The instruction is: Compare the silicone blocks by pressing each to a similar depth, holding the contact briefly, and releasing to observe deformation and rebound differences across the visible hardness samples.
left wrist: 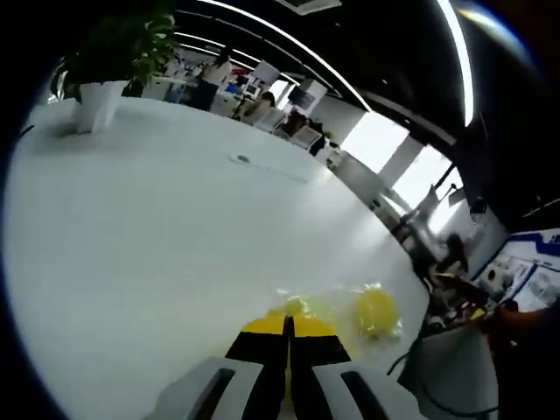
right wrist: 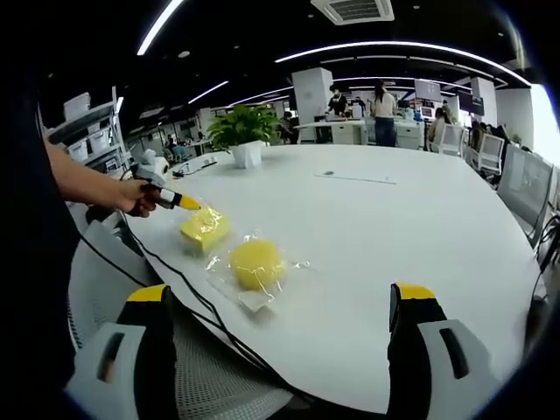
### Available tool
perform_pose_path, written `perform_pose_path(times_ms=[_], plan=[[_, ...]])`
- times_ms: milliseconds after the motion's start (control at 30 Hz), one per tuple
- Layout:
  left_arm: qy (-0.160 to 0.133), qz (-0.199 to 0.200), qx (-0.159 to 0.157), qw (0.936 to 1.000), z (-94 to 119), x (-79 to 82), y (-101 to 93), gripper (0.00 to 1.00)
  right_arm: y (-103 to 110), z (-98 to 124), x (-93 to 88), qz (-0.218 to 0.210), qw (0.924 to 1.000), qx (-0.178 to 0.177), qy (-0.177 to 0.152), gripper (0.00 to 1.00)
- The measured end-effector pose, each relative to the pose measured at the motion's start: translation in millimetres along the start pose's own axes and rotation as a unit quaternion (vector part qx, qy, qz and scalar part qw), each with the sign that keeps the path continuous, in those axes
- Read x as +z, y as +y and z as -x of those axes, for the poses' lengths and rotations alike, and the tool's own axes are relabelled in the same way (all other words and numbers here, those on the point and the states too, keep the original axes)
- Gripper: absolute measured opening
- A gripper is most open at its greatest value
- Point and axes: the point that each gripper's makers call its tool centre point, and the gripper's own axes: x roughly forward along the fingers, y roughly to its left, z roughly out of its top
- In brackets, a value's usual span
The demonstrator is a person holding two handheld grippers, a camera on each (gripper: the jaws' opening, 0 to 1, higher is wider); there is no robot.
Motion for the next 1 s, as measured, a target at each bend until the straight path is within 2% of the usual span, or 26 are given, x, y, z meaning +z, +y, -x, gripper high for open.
perform_pose_path(times_ms=[233, 367, 633, 933, 1000], plan=[[0.023, -0.013, 0.024, 0.9993, -6, -9.4, 16.5, 0.00, 0, -2, -0.7, -0.002, 1.0000, -0.001, 0.001, 0.96], [0.044, -0.046, 0.042, 0.9971, -9, -15.6, 26.4, 0.00, -1, -3, -0.9, -0.005, 1.0000, -0.001, 0.003, 0.96], [0.048, -0.071, 0.043, 0.9954, -14, -14.8, 32.8, 0.00, -2, -6, 0.1, -0.007, 1.0000, -0.004, 0.003, 0.96], [0.044, -0.072, 0.034, 0.9958, -11, -13.9, 31.0, 0.00, 0, -8, -2.5, -0.010, 0.9999, -0.004, 0.006, 0.96], [0.051, -0.097, 0.047, 0.9929, -10, -14.5, 36.4, 0.01, 1, -9, -2.1, -0.009, 0.9999, -0.002, 0.006, 0.96]])
